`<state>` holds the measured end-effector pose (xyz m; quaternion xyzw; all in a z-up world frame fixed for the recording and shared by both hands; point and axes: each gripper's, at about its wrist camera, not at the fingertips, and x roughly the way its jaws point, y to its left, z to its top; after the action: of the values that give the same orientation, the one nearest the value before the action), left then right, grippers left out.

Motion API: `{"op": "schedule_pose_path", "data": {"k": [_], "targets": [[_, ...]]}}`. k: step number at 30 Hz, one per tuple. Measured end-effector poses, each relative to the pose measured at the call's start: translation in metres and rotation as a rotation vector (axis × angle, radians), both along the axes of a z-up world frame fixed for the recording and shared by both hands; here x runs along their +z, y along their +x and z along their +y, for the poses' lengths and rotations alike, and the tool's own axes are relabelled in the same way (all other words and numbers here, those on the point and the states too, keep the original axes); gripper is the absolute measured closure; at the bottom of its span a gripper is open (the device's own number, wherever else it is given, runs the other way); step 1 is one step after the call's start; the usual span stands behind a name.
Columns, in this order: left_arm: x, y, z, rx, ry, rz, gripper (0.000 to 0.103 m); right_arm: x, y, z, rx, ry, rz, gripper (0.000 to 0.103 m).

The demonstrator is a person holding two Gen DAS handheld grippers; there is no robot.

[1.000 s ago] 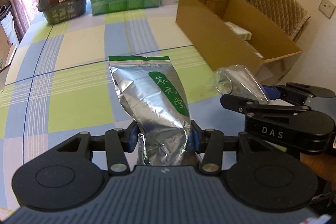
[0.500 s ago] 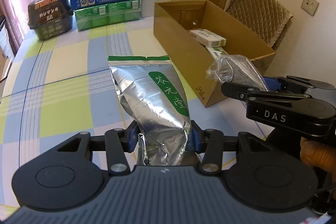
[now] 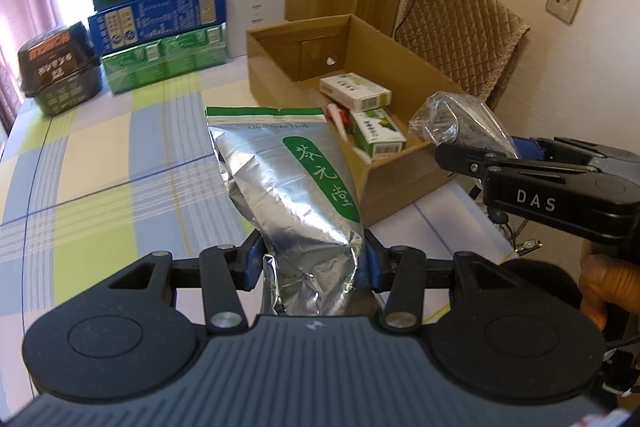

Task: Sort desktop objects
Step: 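Lift and carry the foil packet and plastic container with both tools over the box, then open both tools to drop the foil packet and container into the box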

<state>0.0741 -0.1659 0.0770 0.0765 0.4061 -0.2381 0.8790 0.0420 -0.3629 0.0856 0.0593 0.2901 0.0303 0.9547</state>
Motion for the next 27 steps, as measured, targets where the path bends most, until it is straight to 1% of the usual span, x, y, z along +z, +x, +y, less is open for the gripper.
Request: {"op": "schedule_pose_path", "data": {"k": [7, 15, 27], "targets": [[0.007, 0.013, -0.025, -0.033, -0.009, -0.004, 0.06, 0.007, 0.013, -0.028, -0.034, -0.024, -0.012, 0.054], [0.022, 0.038, -0.056, -0.059, -0.028, -0.027, 0.06, 0.013, 0.036, -0.057, -0.049, -0.046, -0.012, 0.054], [0.017, 0.083, -0.101, -0.091, -0.048, -0.014, 0.06, 0.007, 0.079, -0.074, -0.041, -0.044, 0.0, 0.054]]}}
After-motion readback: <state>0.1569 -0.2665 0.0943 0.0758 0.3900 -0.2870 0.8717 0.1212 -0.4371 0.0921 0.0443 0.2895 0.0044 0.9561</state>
